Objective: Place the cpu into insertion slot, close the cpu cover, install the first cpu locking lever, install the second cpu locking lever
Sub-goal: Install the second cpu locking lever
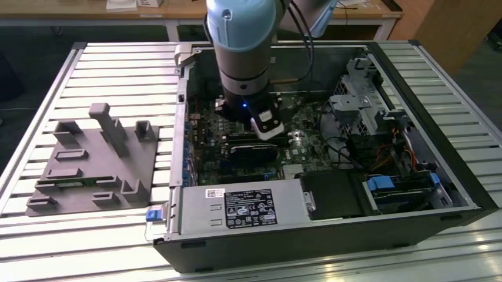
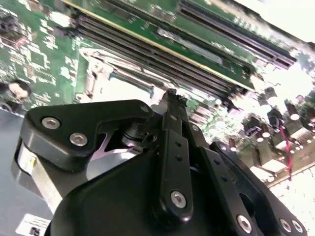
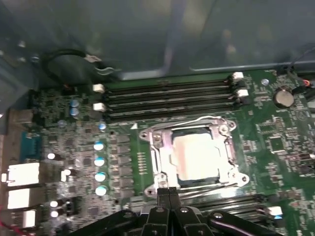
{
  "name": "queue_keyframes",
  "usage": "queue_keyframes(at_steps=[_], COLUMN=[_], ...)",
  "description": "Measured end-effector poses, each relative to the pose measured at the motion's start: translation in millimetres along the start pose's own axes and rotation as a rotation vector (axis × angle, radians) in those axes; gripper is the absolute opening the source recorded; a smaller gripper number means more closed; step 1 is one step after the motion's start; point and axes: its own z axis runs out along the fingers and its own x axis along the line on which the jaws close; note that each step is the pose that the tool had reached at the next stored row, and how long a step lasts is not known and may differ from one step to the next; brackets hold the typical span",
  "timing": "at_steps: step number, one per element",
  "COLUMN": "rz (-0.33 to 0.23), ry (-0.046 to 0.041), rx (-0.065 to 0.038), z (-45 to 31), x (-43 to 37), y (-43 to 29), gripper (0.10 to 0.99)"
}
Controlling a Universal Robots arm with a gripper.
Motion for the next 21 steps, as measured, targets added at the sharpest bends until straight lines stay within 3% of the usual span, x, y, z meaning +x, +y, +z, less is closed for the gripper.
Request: queue_keyframes(at_steps=[4,10,12,18,19,21], rz=[0.000,-0.003,-0.003,-0.005,-0.005,-0.007], ry=[0.0022,-0.0016,-0.0025,-0.0042,-0.0048,-0.0072], rx=[0.019,0.055,0.062,0.076,0.081,0.101], z=[1.0,2.9,3.9,10.3,11.2,12.6], x=[-9.6,-17.8,-20.3,-25.0,-25.3,-25.8], y=[1.5,6.1,8.6,27.6,30.1,33.7], gripper=[0.106,0.106,0.106,0.106,0.106,0.106])
